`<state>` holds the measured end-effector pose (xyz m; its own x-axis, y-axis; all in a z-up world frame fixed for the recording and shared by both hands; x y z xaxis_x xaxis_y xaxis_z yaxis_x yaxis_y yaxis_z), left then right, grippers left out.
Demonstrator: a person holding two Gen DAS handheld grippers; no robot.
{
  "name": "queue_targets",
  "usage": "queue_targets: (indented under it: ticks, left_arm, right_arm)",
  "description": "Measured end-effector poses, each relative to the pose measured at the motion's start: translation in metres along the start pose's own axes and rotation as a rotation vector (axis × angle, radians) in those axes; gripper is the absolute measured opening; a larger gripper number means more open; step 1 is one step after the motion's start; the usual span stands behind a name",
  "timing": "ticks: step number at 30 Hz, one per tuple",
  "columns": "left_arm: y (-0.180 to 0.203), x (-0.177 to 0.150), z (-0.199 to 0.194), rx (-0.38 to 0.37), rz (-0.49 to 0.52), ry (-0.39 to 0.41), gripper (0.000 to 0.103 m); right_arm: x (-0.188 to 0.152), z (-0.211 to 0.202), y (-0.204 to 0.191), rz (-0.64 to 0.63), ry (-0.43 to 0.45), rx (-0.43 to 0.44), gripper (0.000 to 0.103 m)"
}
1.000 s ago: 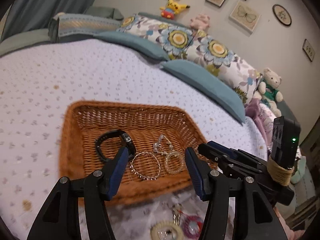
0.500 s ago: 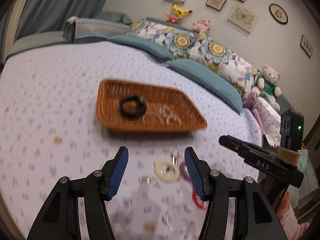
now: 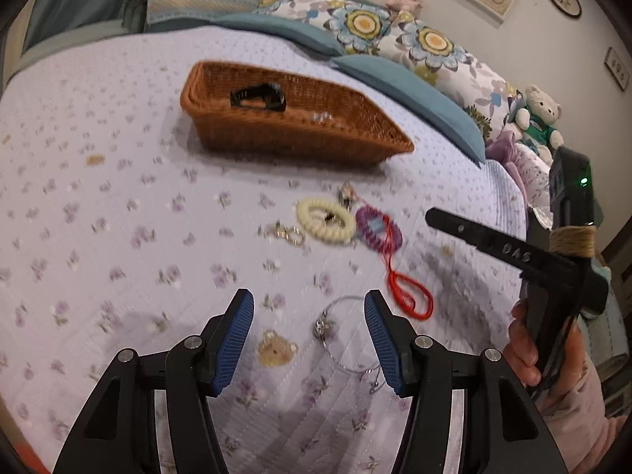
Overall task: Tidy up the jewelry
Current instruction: 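Grasp the silver heart-charm bangle with the left tool while the right tool grasps the red cord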
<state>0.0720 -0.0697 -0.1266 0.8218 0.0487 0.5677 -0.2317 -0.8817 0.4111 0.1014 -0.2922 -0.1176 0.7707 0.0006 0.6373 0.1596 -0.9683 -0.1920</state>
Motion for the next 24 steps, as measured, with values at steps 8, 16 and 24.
queue_targets:
  ticks: [8, 16, 24]
  left_arm:
    - [0.004, -0.016, 0.004, 0.023, 0.007, -0.038, 0.044]
    - [0.009, -0.021, 0.012, 0.047, 0.048, -0.060, 0.039]
    - [0.015, -0.019, 0.026, 0.108, 0.095, -0.081, 0.028]
  right_arm:
    - [-0.036, -0.007, -0.030, -0.041, -0.069, 0.059, 0.035]
    - [-0.060, 0.005, -0.054, -0.154, -0.102, -0.035, 0.034]
    - [-0.056, 0.011, -0.049, -0.133, -0.112, -0.036, 0.024]
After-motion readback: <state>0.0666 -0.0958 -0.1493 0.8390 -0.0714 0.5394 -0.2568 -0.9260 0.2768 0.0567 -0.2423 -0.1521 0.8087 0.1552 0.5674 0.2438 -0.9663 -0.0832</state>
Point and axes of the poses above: each gripper's, at about its wrist camera, not at the fingertips, and z roughly the way its jaws point, y to its right, x to its top, the point moved 6 cm from there along z, roughly the way its jaws point, and after that the axes turned 4 degrees about -z, right-handed, at the moved point
